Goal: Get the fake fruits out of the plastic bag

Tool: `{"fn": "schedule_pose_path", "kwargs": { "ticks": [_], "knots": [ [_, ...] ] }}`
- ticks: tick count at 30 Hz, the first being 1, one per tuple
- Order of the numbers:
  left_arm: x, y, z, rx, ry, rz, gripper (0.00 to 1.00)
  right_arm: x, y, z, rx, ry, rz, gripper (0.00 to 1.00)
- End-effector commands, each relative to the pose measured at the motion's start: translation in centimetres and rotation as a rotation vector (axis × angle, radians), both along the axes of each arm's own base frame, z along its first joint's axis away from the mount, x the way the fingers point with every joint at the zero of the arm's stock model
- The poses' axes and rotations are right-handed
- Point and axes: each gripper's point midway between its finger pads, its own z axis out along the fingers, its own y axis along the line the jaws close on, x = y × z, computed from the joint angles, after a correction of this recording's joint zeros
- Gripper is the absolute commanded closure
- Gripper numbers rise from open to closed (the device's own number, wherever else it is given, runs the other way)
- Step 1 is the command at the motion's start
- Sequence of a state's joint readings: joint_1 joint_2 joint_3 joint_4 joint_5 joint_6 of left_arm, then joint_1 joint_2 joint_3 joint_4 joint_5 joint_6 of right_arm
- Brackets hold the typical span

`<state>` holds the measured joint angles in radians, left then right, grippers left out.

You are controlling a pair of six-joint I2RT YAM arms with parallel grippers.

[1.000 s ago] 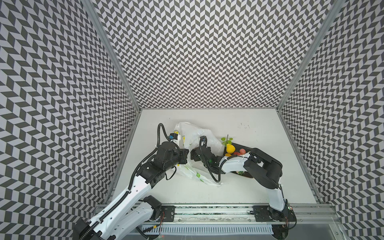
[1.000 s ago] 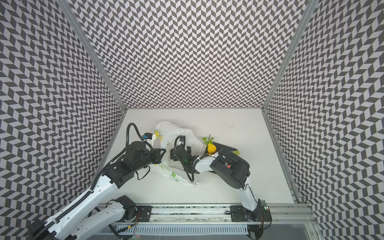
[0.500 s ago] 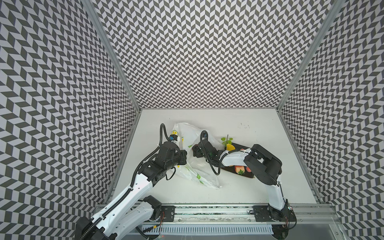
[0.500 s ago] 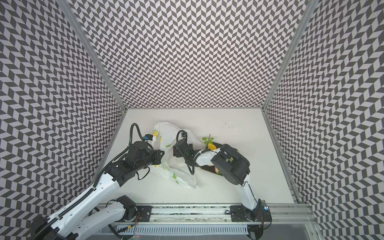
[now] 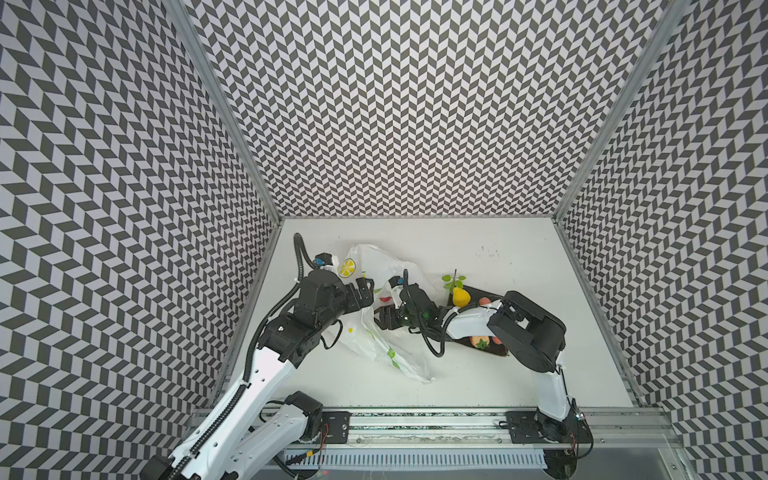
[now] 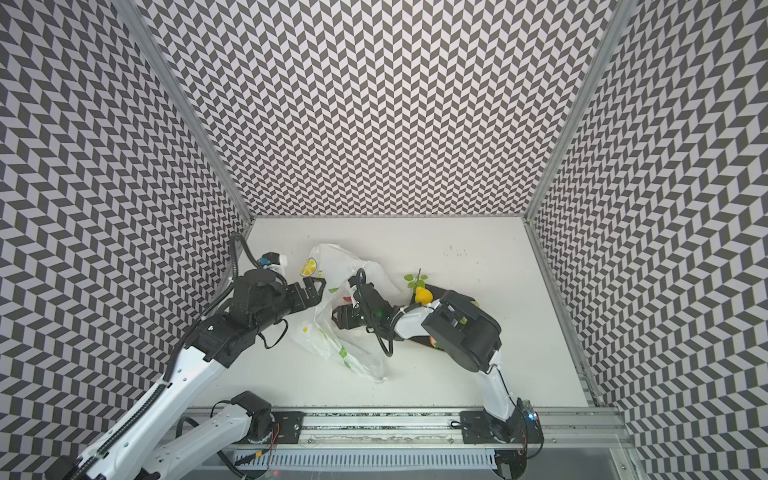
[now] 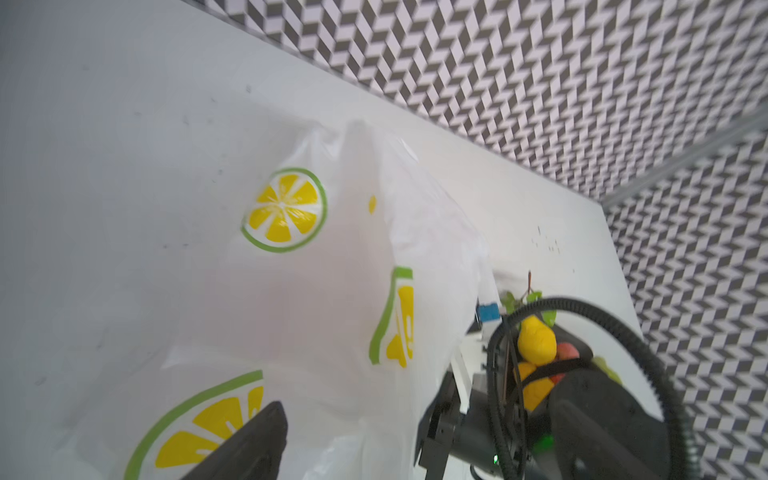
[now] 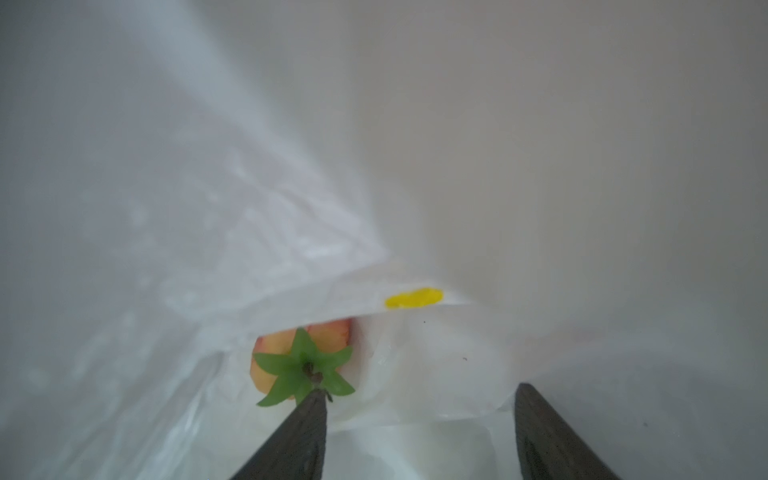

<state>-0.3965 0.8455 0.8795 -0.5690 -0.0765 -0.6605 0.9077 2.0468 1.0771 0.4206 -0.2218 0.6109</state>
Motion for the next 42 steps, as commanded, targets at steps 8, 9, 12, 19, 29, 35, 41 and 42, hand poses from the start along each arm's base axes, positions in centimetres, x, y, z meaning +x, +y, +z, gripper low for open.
{"fn": "schedule_pose_path", "kwargs": {
  "ticks": [8,9,12,19,29,35,41,42],
  "knots": [
    [-1.2,9.7,-9.6,-0.283,0.278,0.374,0.06,-2.6,0.2,5.9,0.176,-0.045,0.090,0.28],
    [-1.2,9.6,-10.5,-0.312,0.303,0.369,0.06,-2.7,0.2,5.9,0.176,-0.042,0.093,0.28],
    [-1.2,9.2,-13.0,-0.394,0.360,0.367,0.04,-3.2,0.5,5.5,0.173,-0.035,0.106,0.28],
    [-1.1,8.8,-16.3,-0.456,0.426,0.375,0.07,-3.7,0.7,5.2,0.166,-0.027,0.119,0.28],
    [3.6,7.3,-11.1,-0.429,0.228,0.133,0.79,-5.2,0.5,6.4,0.119,-0.058,0.144,0.29],
    [5.5,1.9,-1.0,-0.300,-0.030,-0.138,0.90,-3.9,-0.5,6.3,0.051,-0.083,0.070,0.27],
    [3.7,-3.0,1.9,-0.203,-0.103,-0.314,0.90,-2.4,-3.4,5.7,-0.044,-0.129,-0.076,0.23],
    [3.2,-3.8,2.1,-0.187,-0.116,-0.345,0.90,-2.3,-3.9,5.5,-0.053,-0.128,-0.093,0.22]
  ]
}}
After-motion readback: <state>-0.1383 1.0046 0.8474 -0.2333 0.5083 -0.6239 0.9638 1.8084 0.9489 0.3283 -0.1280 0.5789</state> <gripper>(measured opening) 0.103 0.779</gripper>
